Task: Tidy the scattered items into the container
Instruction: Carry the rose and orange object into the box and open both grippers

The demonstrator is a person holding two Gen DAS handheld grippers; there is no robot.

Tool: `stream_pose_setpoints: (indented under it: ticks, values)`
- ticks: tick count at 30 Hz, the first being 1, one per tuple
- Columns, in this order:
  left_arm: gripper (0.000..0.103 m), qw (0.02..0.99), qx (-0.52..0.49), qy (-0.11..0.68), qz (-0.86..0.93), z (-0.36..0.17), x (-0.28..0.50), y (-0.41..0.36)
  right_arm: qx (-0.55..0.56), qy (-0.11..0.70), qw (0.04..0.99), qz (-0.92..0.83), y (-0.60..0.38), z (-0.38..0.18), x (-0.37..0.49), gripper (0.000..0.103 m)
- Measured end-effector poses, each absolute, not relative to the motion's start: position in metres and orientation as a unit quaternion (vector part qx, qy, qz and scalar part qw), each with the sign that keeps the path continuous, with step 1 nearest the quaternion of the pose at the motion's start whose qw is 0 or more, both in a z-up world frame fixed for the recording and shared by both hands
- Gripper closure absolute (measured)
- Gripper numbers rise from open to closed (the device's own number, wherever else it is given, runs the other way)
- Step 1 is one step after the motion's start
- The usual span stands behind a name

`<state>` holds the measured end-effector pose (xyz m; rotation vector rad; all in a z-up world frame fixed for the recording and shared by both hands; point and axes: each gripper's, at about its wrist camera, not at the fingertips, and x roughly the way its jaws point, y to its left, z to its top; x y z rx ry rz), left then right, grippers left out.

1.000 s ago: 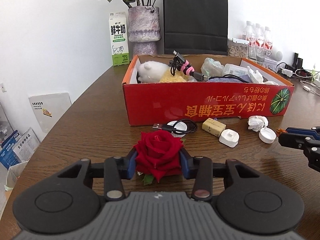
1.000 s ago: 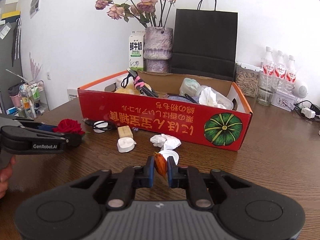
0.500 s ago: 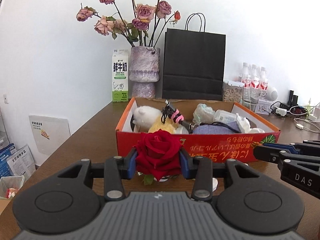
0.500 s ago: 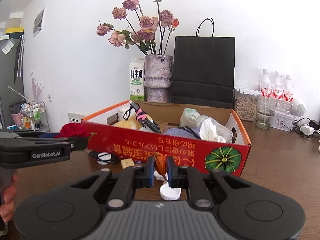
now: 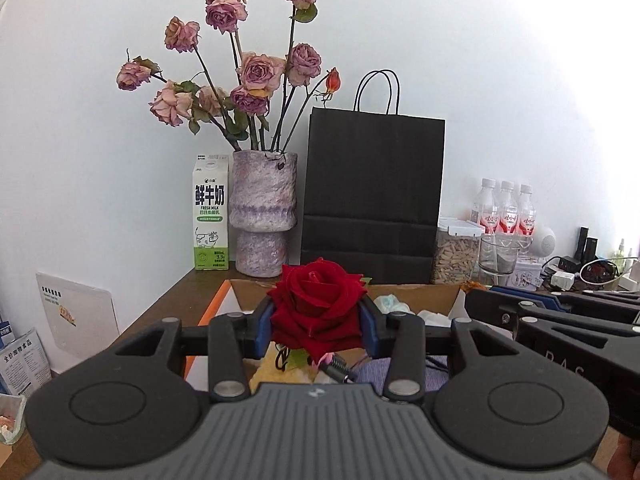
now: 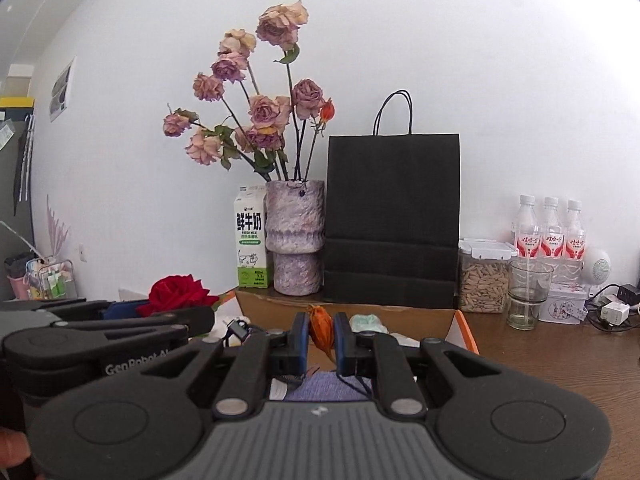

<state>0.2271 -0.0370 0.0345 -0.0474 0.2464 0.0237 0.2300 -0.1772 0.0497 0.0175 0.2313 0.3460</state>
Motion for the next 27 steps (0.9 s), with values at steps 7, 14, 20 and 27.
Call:
stream_pose_setpoints:
  ticks: [7,14,20,27]
  values:
    - [0.060,0.987,-0.023,0.158,0.000,0.008,0.270,-0.036,0.029,0.154,0.975,0.157,-0.188,0.023,0.269,0.091]
    - [0.060,0.986,-0.019,0.162,0.010,0.001,0.267,-0.032,0.020,0.165,0.973,0.160,-0.184,0.014,0.268,0.091]
    - [0.060,0.985,-0.019,0.168,0.013,-0.003,0.267,-0.031,0.013,0.166,0.974,0.154,-0.183,0.010,0.263,0.091]
    - [0.060,0.985,-0.015,0.172,0.011,-0.007,0.267,-0.032,0.010,0.165,0.975,0.150,-0.183,0.011,0.263,0.091]
